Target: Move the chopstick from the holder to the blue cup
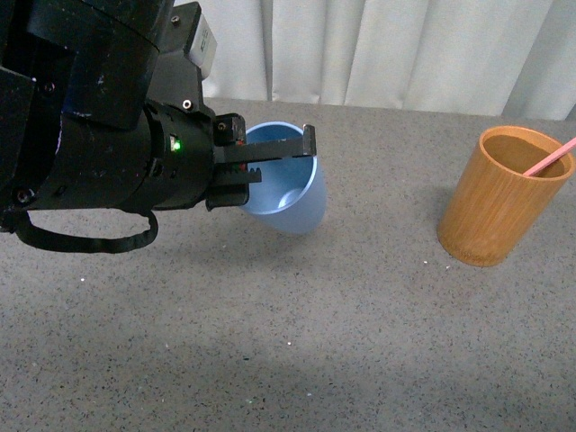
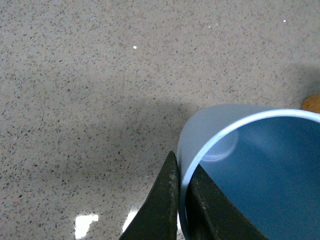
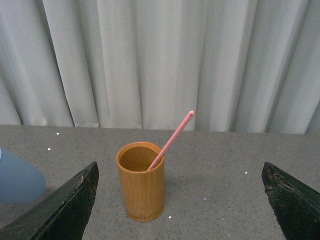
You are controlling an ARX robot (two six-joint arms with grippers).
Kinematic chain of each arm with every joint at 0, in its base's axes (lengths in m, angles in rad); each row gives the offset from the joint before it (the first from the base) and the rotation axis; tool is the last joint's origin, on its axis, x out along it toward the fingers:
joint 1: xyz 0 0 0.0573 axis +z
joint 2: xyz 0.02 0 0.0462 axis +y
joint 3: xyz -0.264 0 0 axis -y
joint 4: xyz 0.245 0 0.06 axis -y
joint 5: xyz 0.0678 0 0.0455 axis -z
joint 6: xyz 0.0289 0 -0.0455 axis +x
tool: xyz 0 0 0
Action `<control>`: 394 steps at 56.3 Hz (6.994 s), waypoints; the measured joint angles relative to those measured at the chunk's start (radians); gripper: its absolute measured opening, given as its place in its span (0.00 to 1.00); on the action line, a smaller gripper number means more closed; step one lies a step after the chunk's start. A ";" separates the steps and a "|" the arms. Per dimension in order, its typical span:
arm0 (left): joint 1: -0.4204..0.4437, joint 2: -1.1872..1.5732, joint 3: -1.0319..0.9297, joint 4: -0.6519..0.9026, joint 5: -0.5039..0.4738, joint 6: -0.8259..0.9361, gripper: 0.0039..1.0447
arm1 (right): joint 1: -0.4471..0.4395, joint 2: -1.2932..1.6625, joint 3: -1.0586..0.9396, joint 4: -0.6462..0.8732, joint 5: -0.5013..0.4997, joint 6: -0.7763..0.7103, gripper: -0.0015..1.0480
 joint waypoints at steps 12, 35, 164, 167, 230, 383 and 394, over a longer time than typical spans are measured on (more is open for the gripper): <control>-0.008 0.013 -0.024 -0.025 -0.026 0.035 0.03 | 0.000 0.000 0.000 0.000 0.000 0.000 0.91; -0.028 0.029 -0.024 -0.054 -0.032 0.073 0.11 | 0.000 0.000 0.000 0.000 0.000 0.000 0.91; 0.479 -1.801 -0.763 -0.344 0.129 0.367 0.80 | -0.006 1.064 0.319 0.491 0.050 0.237 0.91; 0.479 -1.801 -0.763 -0.344 0.128 0.367 0.89 | 0.000 1.192 0.359 0.491 0.071 0.245 0.91; 0.479 -1.801 -0.763 -0.344 0.129 0.370 0.94 | 0.105 1.836 0.744 0.540 0.303 0.323 0.53; 0.479 -1.801 -0.763 -0.344 0.129 0.370 0.94 | 0.438 1.719 0.693 0.736 0.141 0.724 0.02; 0.479 -1.801 -0.763 -0.344 0.129 0.370 0.94 | 0.459 1.703 0.694 0.730 0.128 0.695 0.28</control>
